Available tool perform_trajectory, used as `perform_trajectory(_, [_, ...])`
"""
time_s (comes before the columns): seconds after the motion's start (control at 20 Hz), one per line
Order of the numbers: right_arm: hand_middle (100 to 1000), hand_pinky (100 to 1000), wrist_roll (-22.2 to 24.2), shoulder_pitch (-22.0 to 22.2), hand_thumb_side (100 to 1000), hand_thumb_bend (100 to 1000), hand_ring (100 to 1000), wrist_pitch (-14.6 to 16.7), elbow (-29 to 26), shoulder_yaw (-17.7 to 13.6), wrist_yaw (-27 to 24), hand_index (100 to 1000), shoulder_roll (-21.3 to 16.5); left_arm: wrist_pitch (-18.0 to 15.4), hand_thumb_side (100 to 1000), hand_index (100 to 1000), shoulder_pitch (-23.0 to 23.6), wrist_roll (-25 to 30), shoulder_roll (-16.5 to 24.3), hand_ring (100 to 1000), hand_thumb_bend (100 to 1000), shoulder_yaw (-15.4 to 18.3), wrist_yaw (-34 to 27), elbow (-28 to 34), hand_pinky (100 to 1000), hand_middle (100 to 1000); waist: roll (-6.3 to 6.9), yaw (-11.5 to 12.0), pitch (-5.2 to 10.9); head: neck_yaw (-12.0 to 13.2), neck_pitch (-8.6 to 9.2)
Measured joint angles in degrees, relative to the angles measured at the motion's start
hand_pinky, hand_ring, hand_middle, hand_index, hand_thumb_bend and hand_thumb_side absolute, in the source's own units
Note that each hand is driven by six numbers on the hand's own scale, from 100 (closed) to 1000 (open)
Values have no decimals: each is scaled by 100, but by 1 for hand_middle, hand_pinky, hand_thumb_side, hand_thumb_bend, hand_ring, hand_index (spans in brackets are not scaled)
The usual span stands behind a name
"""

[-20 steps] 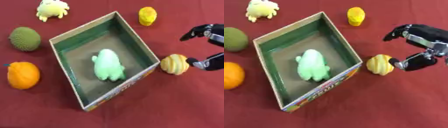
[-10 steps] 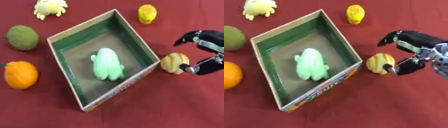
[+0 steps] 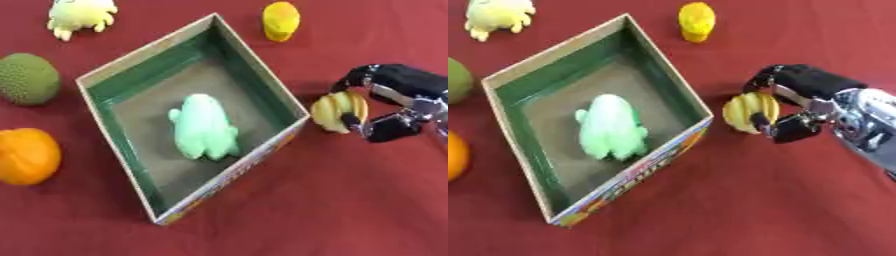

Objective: Pick up objects on the table and place them in the box.

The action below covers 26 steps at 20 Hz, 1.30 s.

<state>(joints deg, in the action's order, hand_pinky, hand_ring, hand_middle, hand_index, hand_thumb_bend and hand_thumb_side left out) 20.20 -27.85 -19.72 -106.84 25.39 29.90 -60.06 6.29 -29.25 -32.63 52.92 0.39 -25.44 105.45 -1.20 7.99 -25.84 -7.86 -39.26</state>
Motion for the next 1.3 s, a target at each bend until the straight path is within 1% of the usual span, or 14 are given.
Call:
perform_trajectory(0.05, [622, 844, -16, -27, 100, 303, 798, 21, 24, 0, 10, 694, 20, -3, 823, 822, 8, -12, 0, 750, 108, 14, 0, 14, 741, 669, 4, 4, 0, -10, 0])
perform_trajectory(0.1, [594, 841, -38, -39, 100, 267, 782, 39, 40, -1, 11, 663, 31, -8, 823, 821, 15, -24, 0, 750, 109, 25, 0, 17, 741, 669, 5, 4, 0, -16, 0])
perform_trajectory(0.15, [580, 837, -68, -39, 100, 210, 771, 50, 42, -12, 9, 639, 32, -11, 823, 821, 30, -37, 0, 750, 109, 31, 0, 18, 741, 670, 5, 3, 0, -19, 0])
perform_trajectory(0.3, [577, 833, -225, 9, 100, 145, 759, 29, -33, -114, -123, 634, 26, -15, 823, 821, 56, -68, 0, 750, 109, 61, 0, 19, 741, 670, 4, -17, 0, -15, -1])
perform_trajectory(0.45, [563, 829, -418, 69, 100, 139, 742, -36, -313, -326, -305, 615, -97, -19, 821, 821, 95, -83, 0, 750, 109, 75, 3, 21, 742, 670, -5, -39, 2, 9, -2])
perform_trajectory(0.55, [563, 830, -504, 55, 100, 127, 738, -51, -510, -474, -444, 615, -225, -26, 820, 821, 101, -93, 1, 751, 109, 94, 16, 32, 742, 670, -34, -58, 11, 19, -3])
perform_trajectory(0.75, [564, 833, -548, -249, 100, 100, 735, 102, -656, -653, -738, 619, -418, -27, 821, 821, 115, -96, 5, 751, 109, 95, 26, 47, 743, 670, -73, -60, 64, 36, -11])
perform_trajectory(0.9, [568, 836, -439, -648, 100, 100, 737, 302, -666, -703, -1004, 624, -444, -27, 822, 821, 116, -96, 11, 751, 112, 95, 29, 49, 743, 670, -129, -58, 94, 68, -35])
perform_trajectory(1.05, [571, 838, -162, -1313, 100, 100, 739, 451, -685, -621, -1270, 628, -403, -26, 820, 821, 110, -95, 19, 751, 113, 95, 34, 49, 743, 670, -205, -58, 153, 72, -57])
perform_trajectory(1.15, [573, 839, 124, -1848, 100, 100, 740, 459, -692, -454, -1401, 631, -233, -22, 819, 821, 91, -87, 46, 751, 114, 93, 41, 49, 744, 670, -239, -57, 202, 66, -59])
perform_trajectory(1.3, [579, 840, 613, -2590, 100, 100, 743, 351, -693, -122, -1489, 639, 215, -11, 822, 815, 33, -72, 56, 743, 121, 90, 46, 49, 734, 661, -250, -25, 231, 25, -72])
